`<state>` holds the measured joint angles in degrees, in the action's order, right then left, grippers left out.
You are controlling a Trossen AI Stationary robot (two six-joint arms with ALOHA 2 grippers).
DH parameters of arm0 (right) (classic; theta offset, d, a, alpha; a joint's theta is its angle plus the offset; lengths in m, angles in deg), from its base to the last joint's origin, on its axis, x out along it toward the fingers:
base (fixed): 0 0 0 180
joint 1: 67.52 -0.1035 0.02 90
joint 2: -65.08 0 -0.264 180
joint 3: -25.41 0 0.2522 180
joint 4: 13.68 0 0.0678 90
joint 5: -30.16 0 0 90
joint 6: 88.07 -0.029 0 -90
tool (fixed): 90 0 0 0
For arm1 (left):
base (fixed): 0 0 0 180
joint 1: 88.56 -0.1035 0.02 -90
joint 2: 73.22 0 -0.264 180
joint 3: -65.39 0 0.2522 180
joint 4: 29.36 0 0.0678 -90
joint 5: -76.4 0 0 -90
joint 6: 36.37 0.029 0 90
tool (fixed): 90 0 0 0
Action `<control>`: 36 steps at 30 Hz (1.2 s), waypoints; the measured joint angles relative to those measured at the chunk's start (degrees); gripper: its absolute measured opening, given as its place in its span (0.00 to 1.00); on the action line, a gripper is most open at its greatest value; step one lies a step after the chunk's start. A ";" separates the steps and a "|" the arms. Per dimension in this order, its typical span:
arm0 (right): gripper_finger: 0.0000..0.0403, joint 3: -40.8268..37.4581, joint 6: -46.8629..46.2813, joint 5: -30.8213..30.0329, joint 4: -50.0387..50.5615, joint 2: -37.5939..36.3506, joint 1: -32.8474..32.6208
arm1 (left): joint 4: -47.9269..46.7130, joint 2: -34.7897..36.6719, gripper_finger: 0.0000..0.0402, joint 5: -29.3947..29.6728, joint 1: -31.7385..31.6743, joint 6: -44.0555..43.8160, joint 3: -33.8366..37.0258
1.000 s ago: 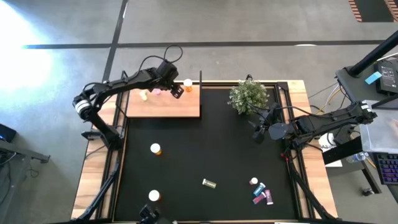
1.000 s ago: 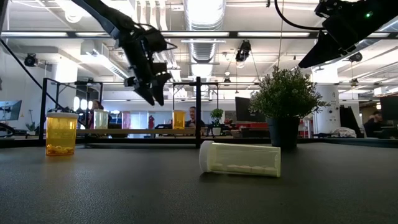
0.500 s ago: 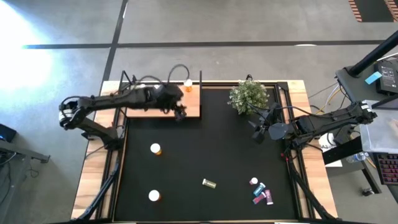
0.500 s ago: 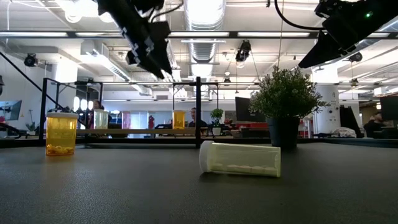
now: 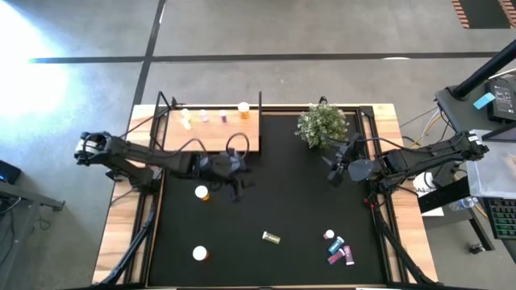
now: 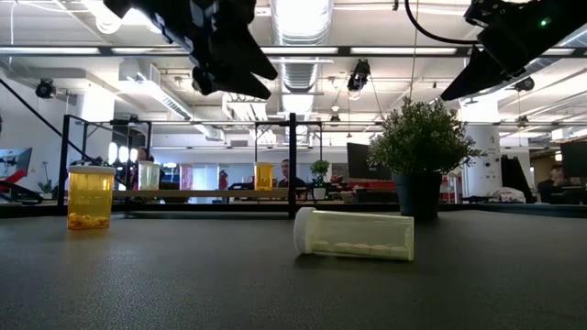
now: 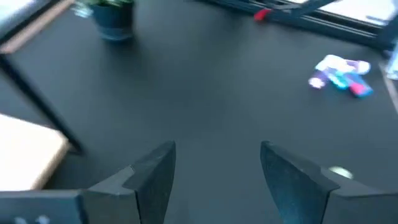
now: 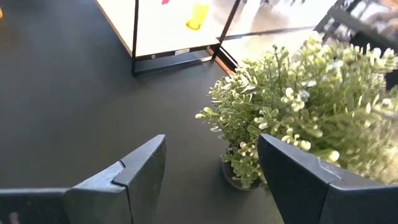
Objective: Pick and place medicine bottles onto shelf by color
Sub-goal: Put the top pink medicine bottle on the shelf aligned with the other pink medicine bottle
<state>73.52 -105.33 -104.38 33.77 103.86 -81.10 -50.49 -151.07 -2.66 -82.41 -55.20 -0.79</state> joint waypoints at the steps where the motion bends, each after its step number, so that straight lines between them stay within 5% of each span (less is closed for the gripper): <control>1: 0.61 0.00 0.79 -0.01 -0.05 0.00 0.00 | 1.15 0.00 0.55 -0.02 1.15 -0.37 0.66; 16: 0.61 0.00 2.29 0.01 -0.08 0.00 0.01 | 27.18 -0.07 0.55 0.19 12.28 -3.48 10.81; 26: 0.61 0.04 4.15 0.09 -8.47 0.00 0.01 | 33.79 -0.07 0.55 0.50 15.29 -3.37 12.02; 32: 0.61 0.07 -8.29 3.49 -11.64 0.00 0.01 | 34.19 -0.07 0.55 1.44 15.29 -3.35 12.00; 36: 0.60 0.07 -24.64 17.84 -9.93 0.43 -0.12 | 34.15 -0.07 0.55 1.55 15.25 -3.33 12.00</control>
<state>73.59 -129.97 -86.54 23.84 104.29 -81.22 -16.34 -151.13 -1.12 -67.16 -58.53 11.21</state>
